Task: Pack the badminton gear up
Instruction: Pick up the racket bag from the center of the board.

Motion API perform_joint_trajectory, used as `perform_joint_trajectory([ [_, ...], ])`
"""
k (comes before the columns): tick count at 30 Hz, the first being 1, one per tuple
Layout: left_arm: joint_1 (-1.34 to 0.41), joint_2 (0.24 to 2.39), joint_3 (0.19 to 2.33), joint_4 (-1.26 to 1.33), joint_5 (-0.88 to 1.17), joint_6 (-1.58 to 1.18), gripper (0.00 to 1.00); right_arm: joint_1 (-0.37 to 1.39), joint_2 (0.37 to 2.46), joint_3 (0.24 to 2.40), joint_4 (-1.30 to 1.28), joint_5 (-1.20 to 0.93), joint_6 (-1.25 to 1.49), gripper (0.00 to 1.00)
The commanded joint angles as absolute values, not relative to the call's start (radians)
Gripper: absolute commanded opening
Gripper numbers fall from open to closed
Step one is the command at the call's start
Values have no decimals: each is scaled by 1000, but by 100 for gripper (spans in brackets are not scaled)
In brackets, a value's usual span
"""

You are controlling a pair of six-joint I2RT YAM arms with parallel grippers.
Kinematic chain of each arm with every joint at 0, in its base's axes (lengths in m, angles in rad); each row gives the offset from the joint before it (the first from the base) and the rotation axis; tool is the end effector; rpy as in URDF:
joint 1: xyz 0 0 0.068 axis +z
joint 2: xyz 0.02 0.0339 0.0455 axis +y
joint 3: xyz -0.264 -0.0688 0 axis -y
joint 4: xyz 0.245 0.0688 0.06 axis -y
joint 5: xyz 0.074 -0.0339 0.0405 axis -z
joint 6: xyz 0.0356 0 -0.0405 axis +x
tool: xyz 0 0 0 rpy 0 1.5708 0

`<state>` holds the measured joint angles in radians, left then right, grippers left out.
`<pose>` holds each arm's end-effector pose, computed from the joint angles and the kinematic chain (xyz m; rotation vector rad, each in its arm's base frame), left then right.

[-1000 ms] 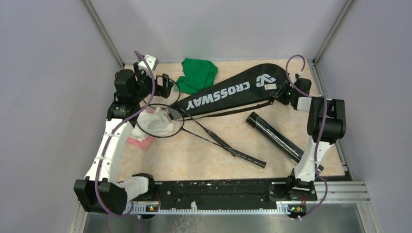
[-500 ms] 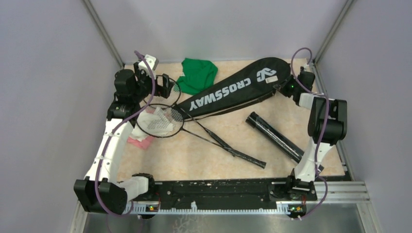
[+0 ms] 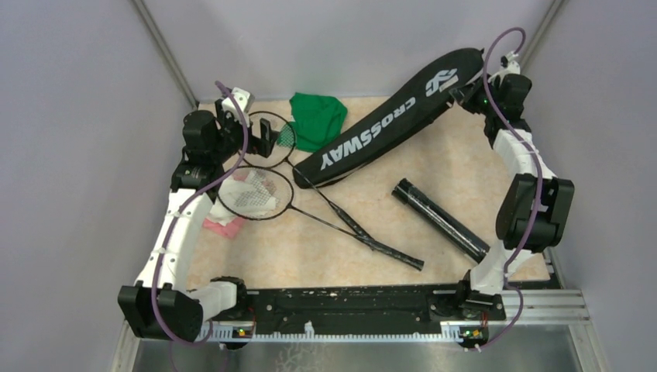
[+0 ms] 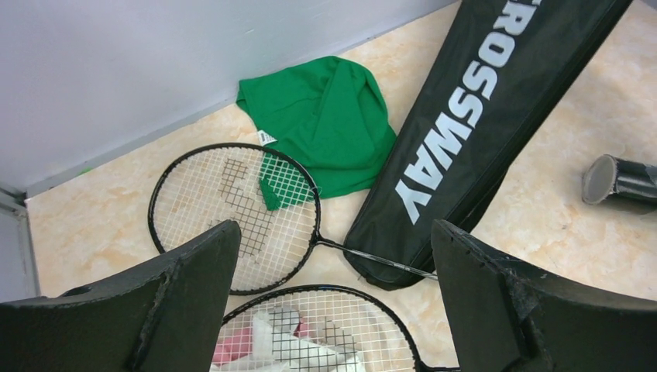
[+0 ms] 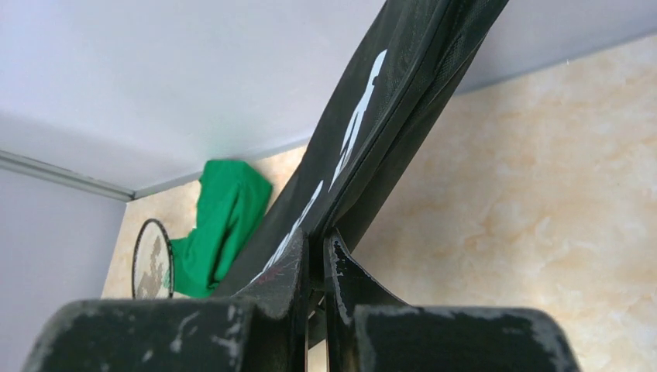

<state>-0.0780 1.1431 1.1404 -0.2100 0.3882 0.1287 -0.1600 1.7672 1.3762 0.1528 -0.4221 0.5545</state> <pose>0.2584 -0.0337 0.3905 0.4582 1.7177 -0.3091 0.4213 -0.0532 0.3094 0.3476 1.8039 0.6597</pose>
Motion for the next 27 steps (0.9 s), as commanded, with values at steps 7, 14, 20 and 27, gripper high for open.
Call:
perform_joint_trajectory([
  [7, -75, 1219, 1177, -186, 569, 133, 99, -173, 1599, 1623, 59, -493, 535, 0],
  [14, -81, 1240, 1201, -187, 604, 121, 99, -171, 1597, 1859, -63, -560, 557, 0],
  [20, -86, 1235, 1199, -174, 629, 113, 99, -147, 1594, 1952, -128, -600, 547, 0],
  [27, -141, 1256, 1247, -170, 647, 95, 99, -37, 1572, 1996, -146, -640, 574, 0],
])
